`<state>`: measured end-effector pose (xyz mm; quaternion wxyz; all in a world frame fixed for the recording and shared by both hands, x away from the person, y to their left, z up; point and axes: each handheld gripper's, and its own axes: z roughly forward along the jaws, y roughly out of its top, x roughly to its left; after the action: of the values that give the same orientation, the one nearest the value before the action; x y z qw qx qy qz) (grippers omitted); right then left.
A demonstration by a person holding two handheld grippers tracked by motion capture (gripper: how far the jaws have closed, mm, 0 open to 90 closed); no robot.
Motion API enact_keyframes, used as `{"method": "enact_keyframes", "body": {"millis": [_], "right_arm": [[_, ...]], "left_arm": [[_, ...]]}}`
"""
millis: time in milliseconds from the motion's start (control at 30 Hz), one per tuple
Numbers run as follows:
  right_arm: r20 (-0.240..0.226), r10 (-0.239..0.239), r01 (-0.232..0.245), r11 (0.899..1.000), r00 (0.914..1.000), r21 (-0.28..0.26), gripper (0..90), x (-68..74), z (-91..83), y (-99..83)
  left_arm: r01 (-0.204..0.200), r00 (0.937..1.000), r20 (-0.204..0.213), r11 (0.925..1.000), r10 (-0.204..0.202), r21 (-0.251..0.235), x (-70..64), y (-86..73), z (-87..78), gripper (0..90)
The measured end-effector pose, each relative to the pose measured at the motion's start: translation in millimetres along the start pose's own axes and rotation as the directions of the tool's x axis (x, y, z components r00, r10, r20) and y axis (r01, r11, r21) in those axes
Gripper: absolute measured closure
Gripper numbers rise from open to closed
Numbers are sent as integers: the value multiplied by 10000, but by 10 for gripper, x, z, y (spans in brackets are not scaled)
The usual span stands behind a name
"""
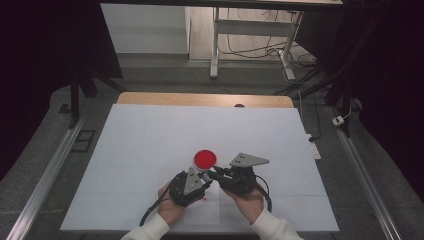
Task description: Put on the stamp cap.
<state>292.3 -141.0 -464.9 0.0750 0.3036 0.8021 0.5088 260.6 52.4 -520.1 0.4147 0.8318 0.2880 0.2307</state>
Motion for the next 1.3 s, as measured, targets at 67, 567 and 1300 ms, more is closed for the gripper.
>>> {"method": "enact_keyframes", "body": {"millis": [67, 567, 1300], "right_arm": [[-7, 5, -5, 10000, 10000, 31, 752, -1, 0, 0], [-168, 223, -219, 9995, 9996, 214, 753, -27, 14, -2], [-349, 335, -319, 9985, 9988, 451, 755, -41, 26, -19]], "left_arm": [[-32, 10000, -34, 10000, 32, 20, -3, 1, 1, 645], [-356, 9990, -250, 9991, 362, 213, -29, 12, 6, 649], [-714, 9956, -607, 9974, 720, 124, -78, 36, -14, 649]]}}
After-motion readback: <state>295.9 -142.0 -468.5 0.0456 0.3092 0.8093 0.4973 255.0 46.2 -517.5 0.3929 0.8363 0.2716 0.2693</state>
